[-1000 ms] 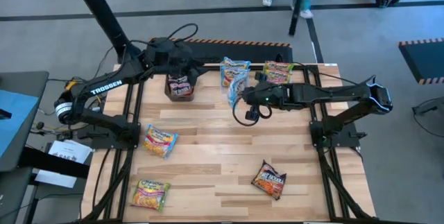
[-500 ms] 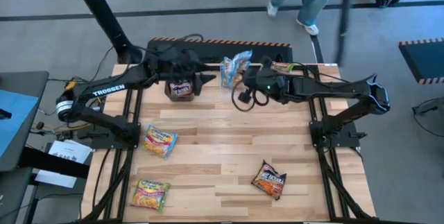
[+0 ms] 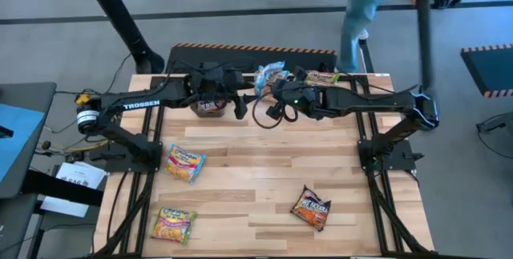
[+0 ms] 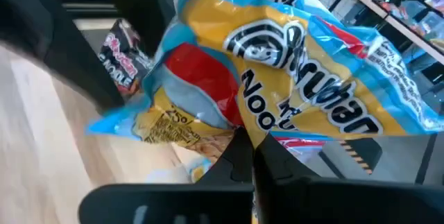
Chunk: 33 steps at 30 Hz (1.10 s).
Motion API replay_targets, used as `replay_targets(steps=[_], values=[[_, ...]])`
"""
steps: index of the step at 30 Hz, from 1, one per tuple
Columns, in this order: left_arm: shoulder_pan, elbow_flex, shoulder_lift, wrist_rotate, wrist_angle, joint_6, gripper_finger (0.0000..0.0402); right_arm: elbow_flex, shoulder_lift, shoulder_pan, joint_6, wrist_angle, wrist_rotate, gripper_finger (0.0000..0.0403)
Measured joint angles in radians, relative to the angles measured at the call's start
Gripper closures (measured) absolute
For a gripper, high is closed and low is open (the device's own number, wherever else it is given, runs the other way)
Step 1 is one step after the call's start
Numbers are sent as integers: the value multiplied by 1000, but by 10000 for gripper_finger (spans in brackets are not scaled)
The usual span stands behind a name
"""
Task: Sort Maruchan noodles
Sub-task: Put the right blue noodle pack into the left transparent bin
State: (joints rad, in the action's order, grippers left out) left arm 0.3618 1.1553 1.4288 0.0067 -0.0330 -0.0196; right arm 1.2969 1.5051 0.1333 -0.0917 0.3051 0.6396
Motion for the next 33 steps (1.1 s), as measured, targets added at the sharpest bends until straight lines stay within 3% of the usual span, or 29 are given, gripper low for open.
replay_targets(steps=[17, 24, 33], values=[[0, 0, -1, -11, 25, -30, 203, -4, 69, -16, 97, 10, -15, 398], [1, 0, -1, 6, 22, -68, 203, -4, 69, -20, 183, 0, -113, 398], [1, 0, -3, 7, 16, -48, 213, 7, 69, -54, 182, -22, -115, 398]])
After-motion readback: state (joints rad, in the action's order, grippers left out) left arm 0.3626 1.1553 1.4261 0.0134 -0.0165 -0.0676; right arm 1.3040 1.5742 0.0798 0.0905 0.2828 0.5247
